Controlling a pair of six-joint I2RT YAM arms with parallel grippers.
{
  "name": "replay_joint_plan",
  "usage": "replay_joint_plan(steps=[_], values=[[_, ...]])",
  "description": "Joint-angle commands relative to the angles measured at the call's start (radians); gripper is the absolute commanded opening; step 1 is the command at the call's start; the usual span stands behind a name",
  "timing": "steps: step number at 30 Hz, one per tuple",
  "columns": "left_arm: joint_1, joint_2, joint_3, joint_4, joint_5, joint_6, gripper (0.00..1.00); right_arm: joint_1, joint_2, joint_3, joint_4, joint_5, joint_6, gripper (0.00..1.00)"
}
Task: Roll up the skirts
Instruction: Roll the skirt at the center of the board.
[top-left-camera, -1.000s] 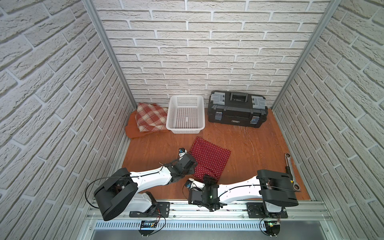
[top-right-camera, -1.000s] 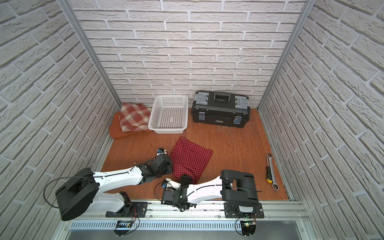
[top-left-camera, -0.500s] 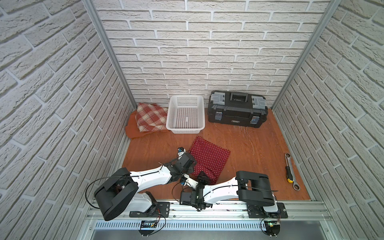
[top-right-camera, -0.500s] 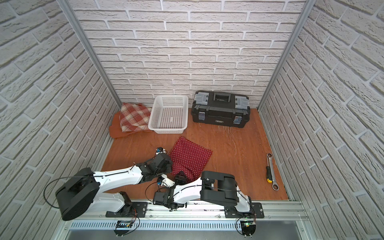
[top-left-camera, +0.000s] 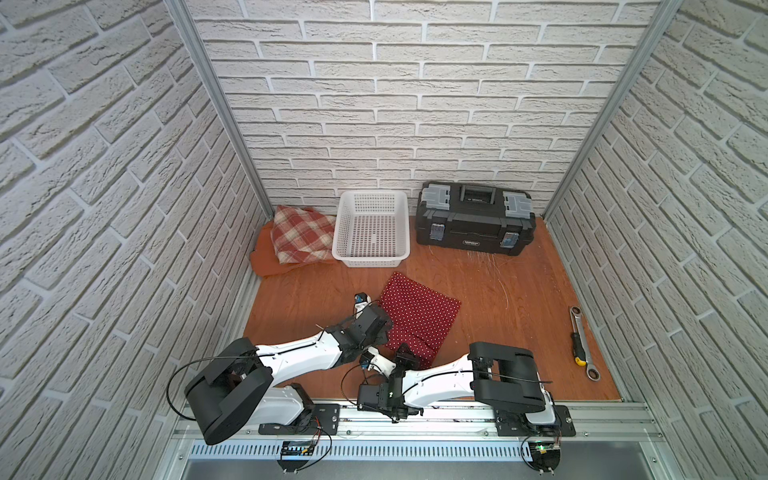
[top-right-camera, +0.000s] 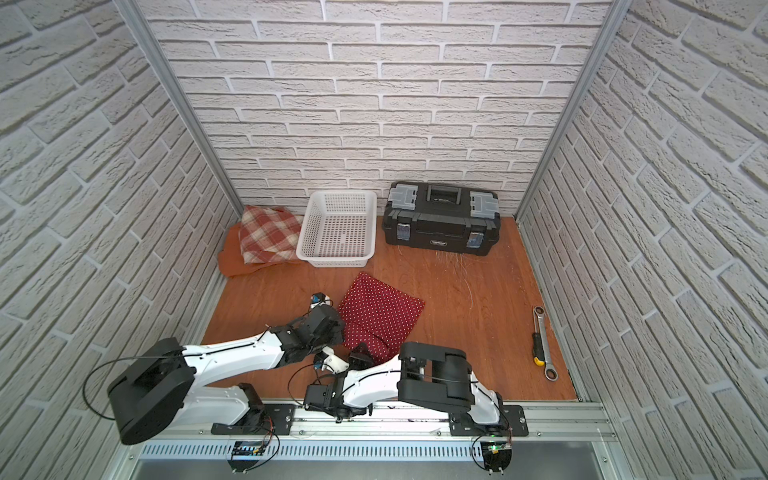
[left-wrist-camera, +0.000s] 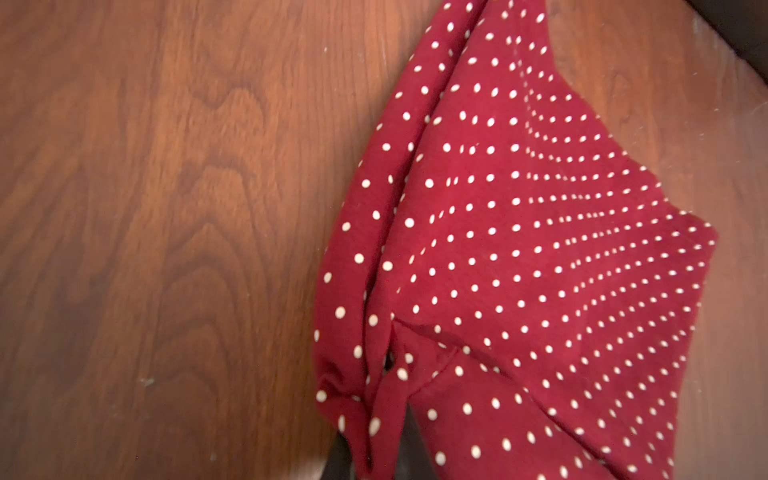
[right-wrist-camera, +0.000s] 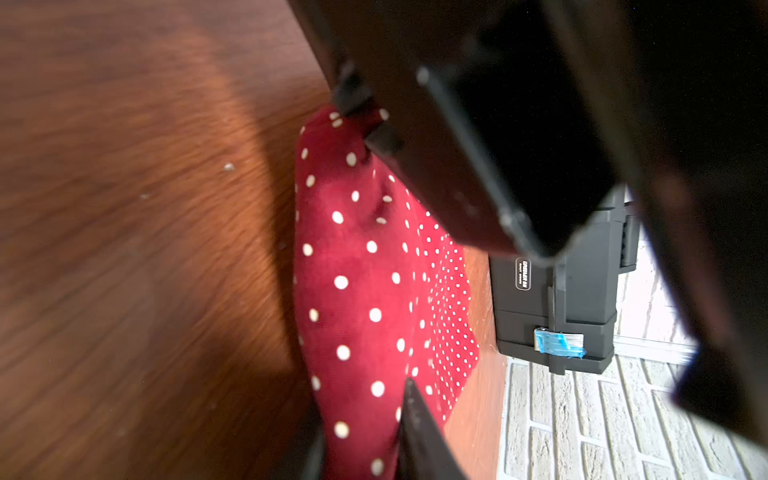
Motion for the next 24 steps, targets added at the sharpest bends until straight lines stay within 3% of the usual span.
replay_joint_plan(steps=[1, 7, 12, 14, 16, 21, 24], values=[[-0.017, -0.047, 0.002, -0.052, 0.061, 0.008, 0.00, -0.066, 0.061, -0.006, -0.168, -0.001, 0.055, 0.41], [-0.018, -0.083, -0.008, -0.072, 0.082, 0.008, 0.00, -0.106, 0.066, 0.027, -0.257, -0.020, 0.124, 0.23], [-0.019, -0.126, -0.026, -0.089, 0.086, 0.005, 0.00, -0.133, 0.075, 0.033, -0.253, -0.093, 0.107, 0.03], [-0.017, -0.143, -0.028, -0.101, 0.084, 0.001, 0.00, -0.138, 0.074, 0.030, -0.242, -0.135, 0.085, 0.03], [-0.015, -0.161, -0.026, -0.114, 0.082, -0.004, 0.18, -0.144, 0.071, 0.025, -0.232, -0.179, 0.068, 0.02], [0.014, -0.246, -0.014, -0.211, 0.030, -0.016, 0.98, -0.146, 0.054, 0.013, -0.213, -0.257, 0.045, 0.03], [0.063, -0.339, -0.023, -0.280, -0.009, -0.027, 0.98, -0.146, 0.046, 0.006, -0.206, -0.305, 0.033, 0.03]])
